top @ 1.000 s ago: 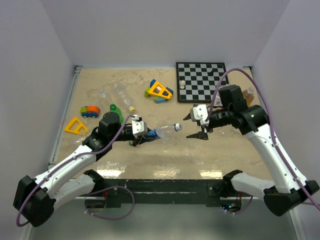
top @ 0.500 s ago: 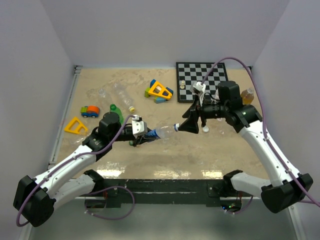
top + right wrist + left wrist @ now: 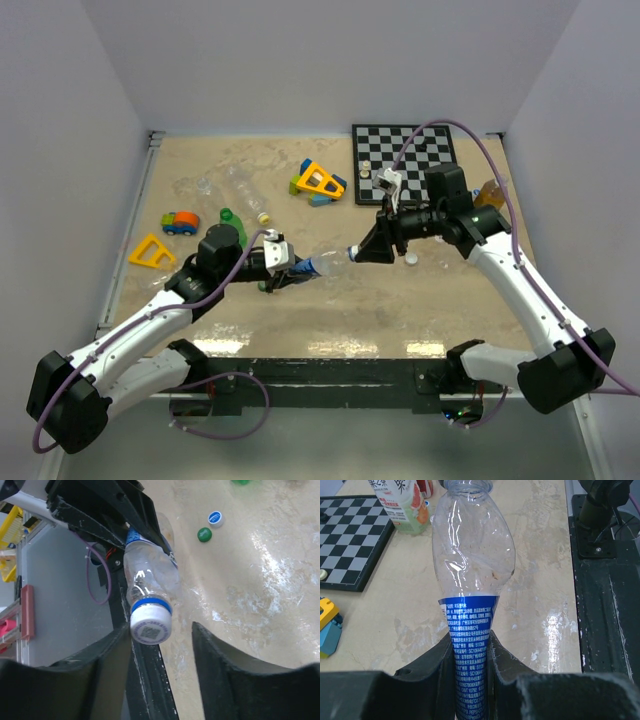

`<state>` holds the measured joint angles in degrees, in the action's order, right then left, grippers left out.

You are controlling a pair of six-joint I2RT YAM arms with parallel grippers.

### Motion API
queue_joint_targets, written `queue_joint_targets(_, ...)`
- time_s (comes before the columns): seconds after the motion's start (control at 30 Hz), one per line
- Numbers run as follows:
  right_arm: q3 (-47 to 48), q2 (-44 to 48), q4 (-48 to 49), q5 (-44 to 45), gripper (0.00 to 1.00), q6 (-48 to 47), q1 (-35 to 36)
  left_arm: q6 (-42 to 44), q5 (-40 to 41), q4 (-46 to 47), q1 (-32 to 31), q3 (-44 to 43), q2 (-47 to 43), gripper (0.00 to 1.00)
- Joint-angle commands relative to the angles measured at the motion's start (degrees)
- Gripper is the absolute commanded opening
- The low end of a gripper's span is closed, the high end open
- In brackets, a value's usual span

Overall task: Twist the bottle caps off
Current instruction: Unscrew the bottle cap from the plastic bottle.

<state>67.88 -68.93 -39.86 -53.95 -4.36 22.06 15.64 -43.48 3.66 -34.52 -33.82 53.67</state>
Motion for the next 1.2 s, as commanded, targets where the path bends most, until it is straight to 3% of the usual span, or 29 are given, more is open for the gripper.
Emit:
queue_joint_targets(0.0,0.9,0.5,-1.5,-3.2,0.42,-1.5,-0.1,0.4,-0.9,1.7,0.2,-0.2,-0.9,0.0)
queue_joint_targets(0.07,1.1,0.0,-2.4,-3.3,0.29,-3.4,-0.1,0.4,-0.9,1.7,0.2,-0.1,-0.9,0.0)
queue_joint_targets(0.13,1.8,-0.5,-4.3,-3.1,0.22,-6.3,0.0,0.4,-0.9,1.7,0.2,-0.2,-0.9,0.0)
queue_joint_targets(0.43,5.9,-0.4,-8.8,2.3,0.17,-25.6,2.7,0.5,-1.1,1.6,0.2,-0.1,-0.8,0.0)
queue_joint_targets(0.53,9.1,-0.5,-13.0,0.6,0.17,-39.2,4.0,0.5,-1.1,1.5,0.2,0.0,-0.7,0.0)
queue_joint_targets(0.73,10.4,1.6,-21.4,1.8,0.19,-81.0,4.7,0.5,-1.3,1.5,0.2,0.0,-0.1,0.0)
queue_joint_targets(0.83,9.5,1.6,-23.9,3.9,0.19,-96.8,4.7,0.4,-1.3,1.4,0.2,0.0,-0.1,0.0)
queue_joint_targets(1.0,7.5,1.0,-24.4,1.5,0.18,-105.6,4.7,0.6,-1.3,1.3,0.2,0.0,-0.3,0.0)
queue_joint_targets(1.17,6.1,1.8,-22.5,0.5,0.19,-102.8,4.7,0.5,-1.4,1.3,0.2,-0.2,-0.3,0.0)
